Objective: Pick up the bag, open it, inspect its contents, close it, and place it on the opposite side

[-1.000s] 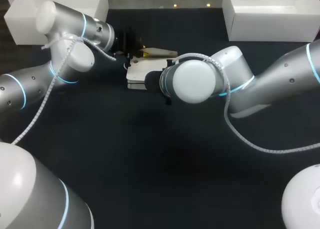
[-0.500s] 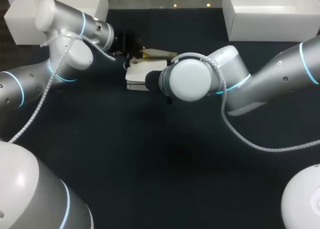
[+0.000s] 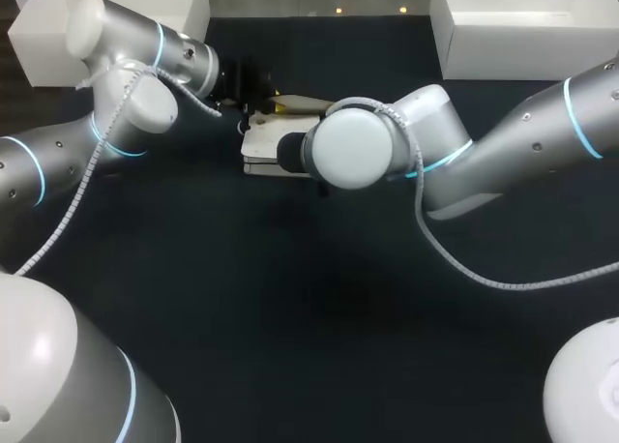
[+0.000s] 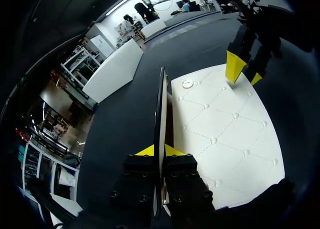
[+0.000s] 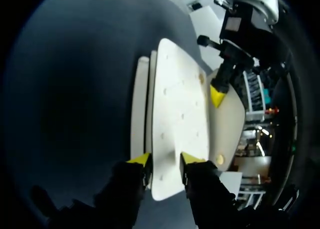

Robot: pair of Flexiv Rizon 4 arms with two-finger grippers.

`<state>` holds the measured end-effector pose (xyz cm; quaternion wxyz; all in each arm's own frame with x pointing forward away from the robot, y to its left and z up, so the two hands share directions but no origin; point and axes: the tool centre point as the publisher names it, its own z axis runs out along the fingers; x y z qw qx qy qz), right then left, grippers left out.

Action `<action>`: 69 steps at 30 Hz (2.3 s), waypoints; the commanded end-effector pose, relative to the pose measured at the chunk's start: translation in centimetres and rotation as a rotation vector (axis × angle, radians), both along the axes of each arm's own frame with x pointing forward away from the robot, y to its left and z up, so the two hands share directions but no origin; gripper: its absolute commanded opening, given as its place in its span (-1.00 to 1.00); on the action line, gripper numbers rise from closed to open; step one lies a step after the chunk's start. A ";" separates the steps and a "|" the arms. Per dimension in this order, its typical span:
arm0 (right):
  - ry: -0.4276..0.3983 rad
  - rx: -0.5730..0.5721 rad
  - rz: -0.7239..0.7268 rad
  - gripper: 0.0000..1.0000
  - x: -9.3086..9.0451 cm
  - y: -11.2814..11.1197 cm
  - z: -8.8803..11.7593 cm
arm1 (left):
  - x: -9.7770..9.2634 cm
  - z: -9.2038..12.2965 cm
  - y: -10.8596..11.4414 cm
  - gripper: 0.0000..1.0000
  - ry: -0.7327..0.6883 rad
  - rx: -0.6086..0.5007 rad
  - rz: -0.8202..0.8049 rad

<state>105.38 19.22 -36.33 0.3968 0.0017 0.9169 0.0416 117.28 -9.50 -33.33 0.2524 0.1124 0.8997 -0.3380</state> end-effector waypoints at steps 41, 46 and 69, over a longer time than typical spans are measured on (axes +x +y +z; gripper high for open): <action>-0.024 0.020 -0.026 -1.00 0.6 0.0 -0.4 | -4.0 -1.2 0.7 -1.00 -0.177 -0.061 -0.067; -0.024 0.020 -0.026 -1.00 0.6 0.0 -0.4 | -3.7 -0.7 0.8 -0.21 -0.092 -0.071 -0.045; -0.024 0.020 -0.026 -1.00 0.6 0.0 -0.4 | -3.6 0.6 1.1 -1.00 -0.127 -0.065 -0.039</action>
